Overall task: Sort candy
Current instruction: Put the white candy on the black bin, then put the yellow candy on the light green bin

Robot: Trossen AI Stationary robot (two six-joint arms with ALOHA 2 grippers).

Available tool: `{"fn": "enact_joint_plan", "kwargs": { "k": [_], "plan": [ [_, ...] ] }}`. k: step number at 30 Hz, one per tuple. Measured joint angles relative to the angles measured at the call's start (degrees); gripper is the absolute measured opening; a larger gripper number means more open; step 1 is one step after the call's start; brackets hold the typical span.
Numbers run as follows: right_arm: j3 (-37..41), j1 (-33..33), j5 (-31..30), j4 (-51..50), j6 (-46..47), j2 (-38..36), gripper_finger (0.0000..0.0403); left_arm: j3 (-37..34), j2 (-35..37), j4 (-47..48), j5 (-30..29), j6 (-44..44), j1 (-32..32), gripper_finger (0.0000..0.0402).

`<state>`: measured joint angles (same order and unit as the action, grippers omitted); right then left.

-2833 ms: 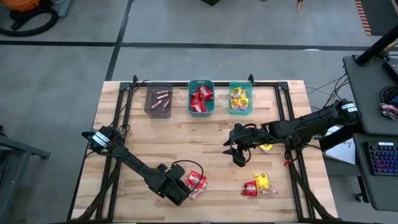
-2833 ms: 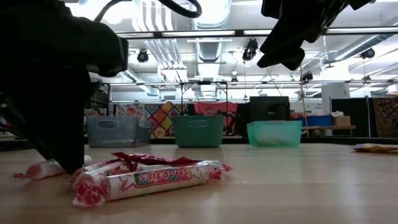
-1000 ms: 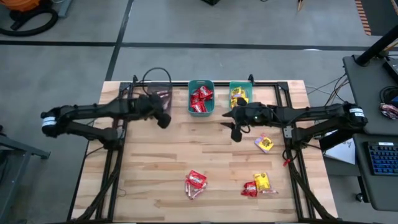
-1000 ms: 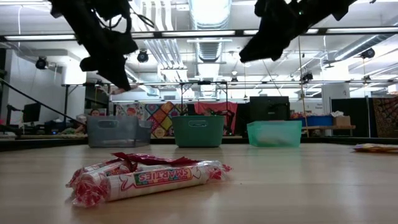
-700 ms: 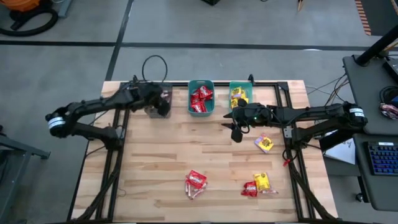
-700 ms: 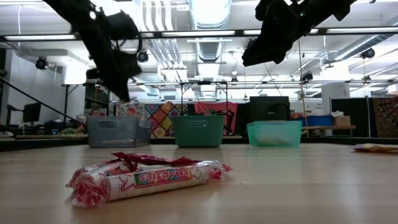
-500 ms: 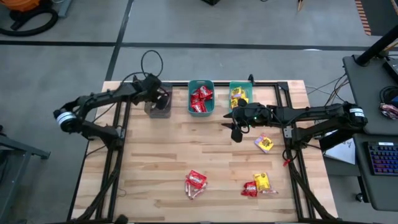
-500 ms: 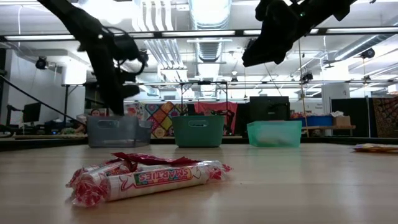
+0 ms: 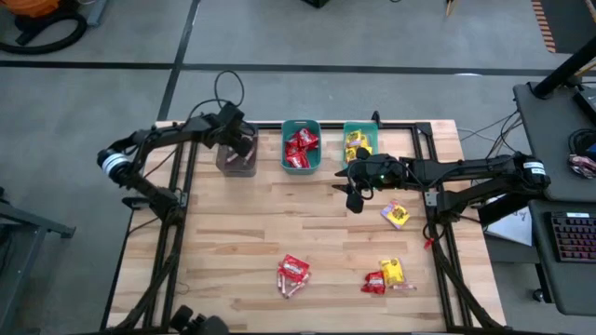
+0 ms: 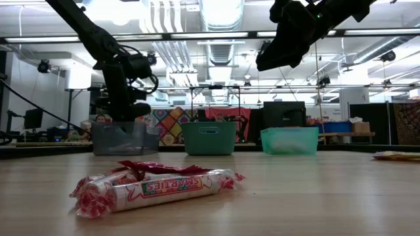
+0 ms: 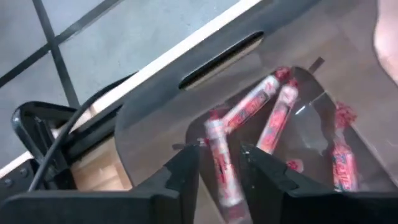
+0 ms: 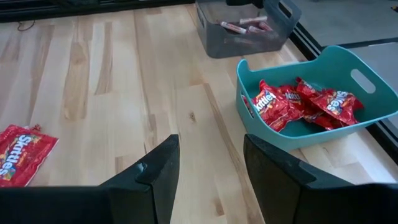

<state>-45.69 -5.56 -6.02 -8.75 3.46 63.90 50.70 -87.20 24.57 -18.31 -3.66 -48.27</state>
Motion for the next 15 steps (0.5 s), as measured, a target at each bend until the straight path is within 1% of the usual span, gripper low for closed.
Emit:
{"fn": "enact_joint_plan", "kwargs": {
  "k": [4, 7, 11, 15],
  "plan": [
    [0.0, 0.0, 0.0, -0.1, 0.4, 0.0, 0.0171, 1.2, -0.9, 3.6, -0.2, -0.6, 0.0, 0.0117],
    [0.0, 0.0, 0.0, -0.8, 0.7, 0.0, 0.0171, 1.5, 0.4, 5.2, -0.2, -1.1, 0.3, 0.0126],
    [0.1, 0.0, 0.0, -1.6, 1.5, 0.0, 0.0171, 1.9, 4.2, 9.4, 0.4, -4.0, 2.3, 0.0127],
    [0.1, 0.0, 0.0, -1.6, 1.8, 0.0, 0.0171, 1.8, 9.4, 10.9, 1.7, -7.4, 6.6, 0.0122]
  ]
}}
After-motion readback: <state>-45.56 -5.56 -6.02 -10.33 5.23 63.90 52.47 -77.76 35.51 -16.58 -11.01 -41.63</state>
